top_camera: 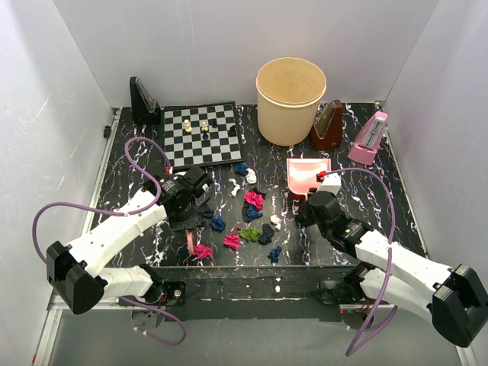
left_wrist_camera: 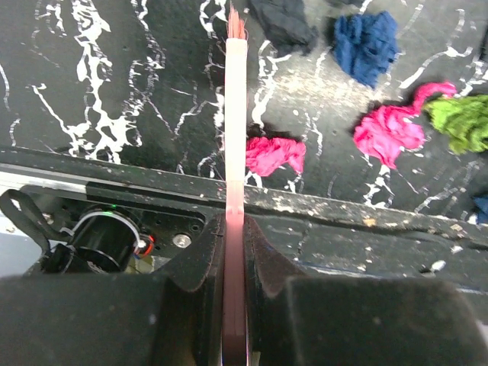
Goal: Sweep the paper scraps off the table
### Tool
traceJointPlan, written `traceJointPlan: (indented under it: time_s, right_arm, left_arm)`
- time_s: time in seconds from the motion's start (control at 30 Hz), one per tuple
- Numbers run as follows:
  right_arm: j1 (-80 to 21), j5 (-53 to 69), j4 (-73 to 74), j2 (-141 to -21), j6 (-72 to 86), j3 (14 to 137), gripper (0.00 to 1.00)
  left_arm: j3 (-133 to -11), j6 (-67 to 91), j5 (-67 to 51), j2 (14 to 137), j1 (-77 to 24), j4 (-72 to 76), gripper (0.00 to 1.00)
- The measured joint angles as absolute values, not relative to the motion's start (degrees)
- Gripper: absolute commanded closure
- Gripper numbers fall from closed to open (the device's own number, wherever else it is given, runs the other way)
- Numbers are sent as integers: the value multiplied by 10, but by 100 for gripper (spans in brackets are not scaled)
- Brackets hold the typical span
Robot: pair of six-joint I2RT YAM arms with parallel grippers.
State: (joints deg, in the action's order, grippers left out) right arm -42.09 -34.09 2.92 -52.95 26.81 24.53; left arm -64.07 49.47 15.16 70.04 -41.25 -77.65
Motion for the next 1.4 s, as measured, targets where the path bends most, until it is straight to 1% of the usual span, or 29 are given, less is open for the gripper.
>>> traceJointPlan:
  time_s: [0.3, 0.6, 0.8, 0.97, 1.1, 1.2, 1.27, 1.4]
  right_arm:
    - [-421, -341, 14, -495, 268, 235, 99]
    - [-421, -341, 10, -494, 268, 234, 99]
    - [-421, -341, 6, -493, 268, 226, 99]
    - [-421, -341, 2, -493, 267, 226, 99]
    - [-421, -340, 0, -493, 267, 226, 99]
    - [-421, -339, -2, -493, 267, 226, 99]
    - [-421, -339, -2, -493, 266, 226, 99]
    - [-421, -339, -2, -493, 266, 226, 99]
  left_arm:
    - [-677, 497, 96, 705, -415, -776, 100]
    - [-741, 526, 94, 786, -415, -777, 100]
    - [-795, 544, 112, 765, -415, -774, 100]
    - [-798, 534, 115, 695, -415, -771, 100]
    - [-764, 476, 44, 622, -415, -743, 100]
    - [-722, 423, -52, 584, -415, -709, 100]
    - [-700, 394, -110, 579, -417, -686, 100]
    - [-681, 341, -190, 595, -423, -657, 100]
